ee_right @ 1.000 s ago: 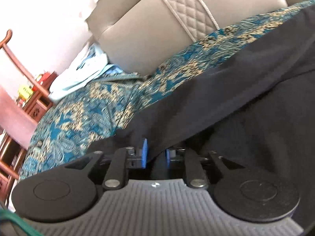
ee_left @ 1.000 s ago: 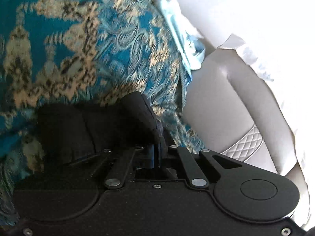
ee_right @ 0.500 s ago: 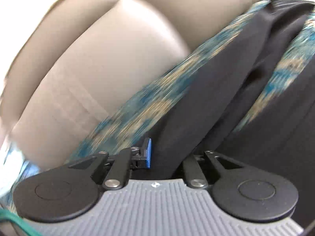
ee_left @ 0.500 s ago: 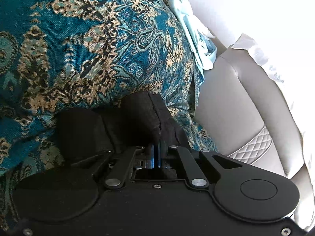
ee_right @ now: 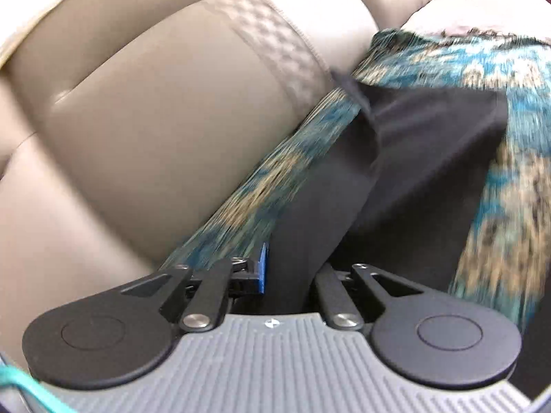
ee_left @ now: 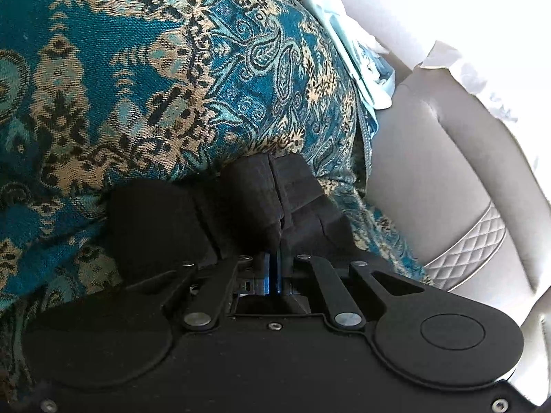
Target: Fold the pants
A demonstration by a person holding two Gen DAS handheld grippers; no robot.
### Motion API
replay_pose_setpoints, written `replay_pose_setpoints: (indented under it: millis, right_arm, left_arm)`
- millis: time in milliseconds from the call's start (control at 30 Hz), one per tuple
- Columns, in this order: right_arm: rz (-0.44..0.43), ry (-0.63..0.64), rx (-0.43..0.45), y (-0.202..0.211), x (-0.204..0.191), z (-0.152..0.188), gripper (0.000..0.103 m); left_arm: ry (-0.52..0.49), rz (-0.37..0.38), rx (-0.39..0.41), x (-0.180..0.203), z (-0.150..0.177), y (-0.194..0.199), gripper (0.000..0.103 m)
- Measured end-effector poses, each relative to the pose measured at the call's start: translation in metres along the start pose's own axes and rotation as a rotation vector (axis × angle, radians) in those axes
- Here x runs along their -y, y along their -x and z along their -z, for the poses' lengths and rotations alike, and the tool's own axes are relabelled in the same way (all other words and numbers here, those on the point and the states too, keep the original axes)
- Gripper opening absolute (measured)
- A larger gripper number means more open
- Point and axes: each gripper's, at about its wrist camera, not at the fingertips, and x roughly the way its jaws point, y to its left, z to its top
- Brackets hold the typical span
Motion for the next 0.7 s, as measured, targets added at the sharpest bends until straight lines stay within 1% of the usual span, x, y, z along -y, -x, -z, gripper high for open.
replay_pose_setpoints:
  millis: [100, 200, 267, 300, 333, 400, 500, 600, 700]
  right_arm:
    - [0.049, -0.005, 0.005, -0.018, 0.019, -0.031, 0.028]
    - [0.112, 0.021, 0.005, -0.039, 0.037, -0.063, 0.028]
    - [0.139, 0.027, 0.007, -0.046, 0.048, -0.078, 0.028]
    - [0.150, 0.022, 0.003, -0.046, 0.056, -0.085, 0.013]
    - [0.150, 0.018, 0.002, -0.047, 0.062, -0.093, 0.007]
    - [0.164, 0.038, 0.022, -0.038, 0.074, -0.101, 0.006]
    - [0.180, 0.094, 0.056, -0.016, 0.090, -0.112, 0.005]
    - [0.176, 0.112, 0.080, 0.017, 0.111, -0.121, 0.005]
    - [0.173, 0.146, 0.103, 0.056, 0.134, -0.127, 0.006]
  left_arm:
    - [-0.018, -0.007, -0.002, 0.000, 0.001, -0.004, 0.004]
    - [-0.040, -0.019, 0.009, 0.004, 0.003, -0.007, 0.004]
    - [-0.053, -0.029, 0.018, 0.006, 0.004, -0.009, 0.004]
    - [-0.058, -0.034, 0.024, 0.008, 0.004, -0.009, 0.004]
    - [-0.062, -0.038, 0.028, 0.010, 0.004, -0.010, 0.004]
    - [-0.071, -0.044, 0.030, 0.012, 0.002, -0.010, 0.004]
    - [-0.119, -0.049, 0.046, 0.019, -0.005, -0.004, 0.004]
    - [-0.161, -0.049, 0.059, 0.027, -0.012, 0.008, 0.004]
    - [-0.172, -0.046, 0.057, 0.030, -0.022, 0.021, 0.004]
